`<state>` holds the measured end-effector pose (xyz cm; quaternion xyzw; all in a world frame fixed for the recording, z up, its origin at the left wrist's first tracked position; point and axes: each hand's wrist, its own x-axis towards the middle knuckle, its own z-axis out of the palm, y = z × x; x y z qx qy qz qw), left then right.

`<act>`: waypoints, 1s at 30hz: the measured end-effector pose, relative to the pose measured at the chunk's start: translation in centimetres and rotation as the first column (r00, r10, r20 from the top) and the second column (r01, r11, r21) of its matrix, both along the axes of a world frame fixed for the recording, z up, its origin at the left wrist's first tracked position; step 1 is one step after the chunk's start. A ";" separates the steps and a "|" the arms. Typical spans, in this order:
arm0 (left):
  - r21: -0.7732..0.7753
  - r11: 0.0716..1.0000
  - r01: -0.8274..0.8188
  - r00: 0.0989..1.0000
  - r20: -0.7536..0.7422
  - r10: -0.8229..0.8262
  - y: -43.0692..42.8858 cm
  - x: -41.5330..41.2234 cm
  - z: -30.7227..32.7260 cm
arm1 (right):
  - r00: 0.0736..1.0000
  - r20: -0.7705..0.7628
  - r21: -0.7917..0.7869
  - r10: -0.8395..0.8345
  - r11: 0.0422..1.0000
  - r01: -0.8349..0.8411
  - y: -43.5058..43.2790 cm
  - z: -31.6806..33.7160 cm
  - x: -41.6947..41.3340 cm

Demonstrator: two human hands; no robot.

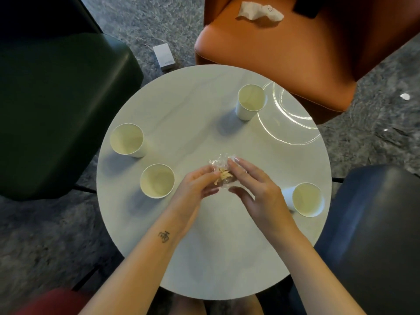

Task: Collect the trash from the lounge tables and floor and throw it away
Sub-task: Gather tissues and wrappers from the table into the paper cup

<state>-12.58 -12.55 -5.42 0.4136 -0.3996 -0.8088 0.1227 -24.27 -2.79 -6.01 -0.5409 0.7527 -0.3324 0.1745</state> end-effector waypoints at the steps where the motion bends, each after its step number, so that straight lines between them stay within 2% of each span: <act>1: -0.043 0.999 0.019 0.999 0.031 -0.017 -0.4 0.6 0.0 | 1.000 0.030 -0.026 -0.001 1.000 0.001 -0.3 0.0 0.1; 5: -0.255 0.961 0.102 0.989 0.133 -0.069 -2.0 2.9 0.6 | 0.997 0.071 -0.144 -0.039 0.988 0.049 -2.4 0.0 1.8; 7: -0.405 0.913 0.045 0.975 0.218 0.049 -2.6 4.1 0.8 | 0.990 0.116 -0.183 -0.077 0.978 0.097 -3.8 0.2 3.1; 9: -0.570 0.821 0.008 0.938 0.289 0.192 -3.3 5.4 0.9 | 0.982 0.166 -0.211 -0.093 0.969 0.127 -5.2 0.4 4.4; 12: -0.708 0.706 0.030 0.871 0.365 0.329 -3.7 7.8 0.7 | 0.992 0.064 -0.236 -0.105 0.965 0.117 -7.0 0.2 6.6; 14: -0.741 0.670 0.040 0.827 0.401 0.394 -3.5 9.0 0.1 | 0.992 -0.019 -0.227 -0.123 0.967 0.116 -7.7 -0.4 7.9; 17: -0.776 0.619 0.124 0.774 0.466 0.428 -3.1 10.3 -1.2 | 0.997 0.026 -0.203 -0.069 0.977 0.072 -8.3 -1.8 9.7; 19: -0.807 0.549 0.218 0.755 0.496 0.429 -3.0 10.9 -2.0 | 1.000 0.019 -0.164 -0.025 0.986 0.028 -8.4 -2.8 10.3; 22: -0.813 0.459 0.357 0.747 0.544 0.383 -3.0 11.5 -2.9 | 0.983 -0.178 -0.067 0.050 0.996 -0.063 -8.6 -4.0 10.6; 24: -0.780 0.449 0.435 0.724 0.600 0.340 -2.9 11.7 -3.2 | 0.949 -0.297 0.002 0.101 0.994 -0.105 -8.7 -4.5 10.8; 26: -0.741 0.437 0.509 0.693 0.654 0.302 -2.7 11.8 -3.5 | 0.927 -0.349 0.091 0.140 0.989 -0.115 -8.7 -4.5 11.0; 30: -0.667 0.468 0.580 0.654 0.723 0.222 -2.7 11.9 -3.9 | 0.913 -0.313 0.289 0.263 0.942 -0.172 -8.5 -4.0 11.5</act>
